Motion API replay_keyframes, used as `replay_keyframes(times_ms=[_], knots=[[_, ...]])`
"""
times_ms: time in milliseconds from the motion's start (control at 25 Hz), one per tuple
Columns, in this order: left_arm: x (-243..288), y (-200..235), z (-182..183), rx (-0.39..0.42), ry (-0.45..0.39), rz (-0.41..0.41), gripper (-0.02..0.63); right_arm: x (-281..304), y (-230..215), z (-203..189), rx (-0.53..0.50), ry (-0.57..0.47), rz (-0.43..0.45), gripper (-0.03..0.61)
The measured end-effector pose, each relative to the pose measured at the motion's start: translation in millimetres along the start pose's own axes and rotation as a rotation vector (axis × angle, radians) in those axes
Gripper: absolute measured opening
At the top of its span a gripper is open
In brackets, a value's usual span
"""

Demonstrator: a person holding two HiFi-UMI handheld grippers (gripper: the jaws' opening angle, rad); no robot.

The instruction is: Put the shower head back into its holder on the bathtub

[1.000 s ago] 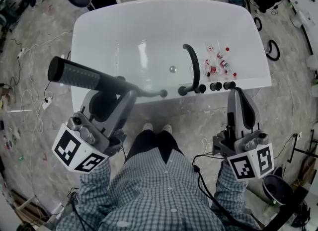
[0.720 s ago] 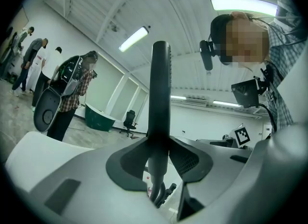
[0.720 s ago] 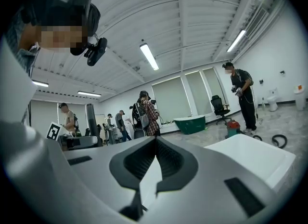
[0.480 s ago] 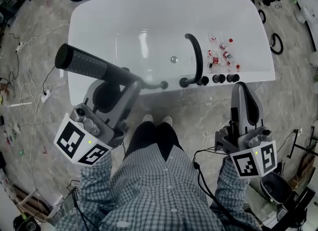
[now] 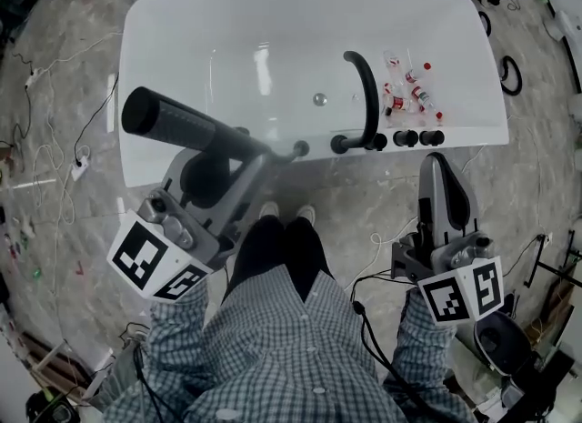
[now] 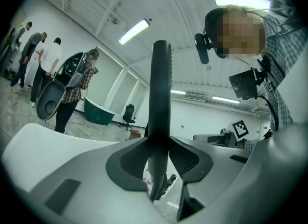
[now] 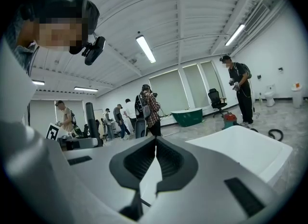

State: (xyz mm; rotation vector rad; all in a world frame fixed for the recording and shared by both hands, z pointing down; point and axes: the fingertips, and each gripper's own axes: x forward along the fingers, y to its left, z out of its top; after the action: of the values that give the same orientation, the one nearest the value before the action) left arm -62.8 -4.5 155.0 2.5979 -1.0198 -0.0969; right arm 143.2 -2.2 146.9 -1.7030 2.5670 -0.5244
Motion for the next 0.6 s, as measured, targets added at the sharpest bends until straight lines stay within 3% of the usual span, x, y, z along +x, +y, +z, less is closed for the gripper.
replay_keyframes(times_ms=[600], knots=[[2, 19, -34, 0.017, -0.001, 0.041, 0.138, 13, 0, -35, 0.034, 0.052, 0.021, 0.017]])
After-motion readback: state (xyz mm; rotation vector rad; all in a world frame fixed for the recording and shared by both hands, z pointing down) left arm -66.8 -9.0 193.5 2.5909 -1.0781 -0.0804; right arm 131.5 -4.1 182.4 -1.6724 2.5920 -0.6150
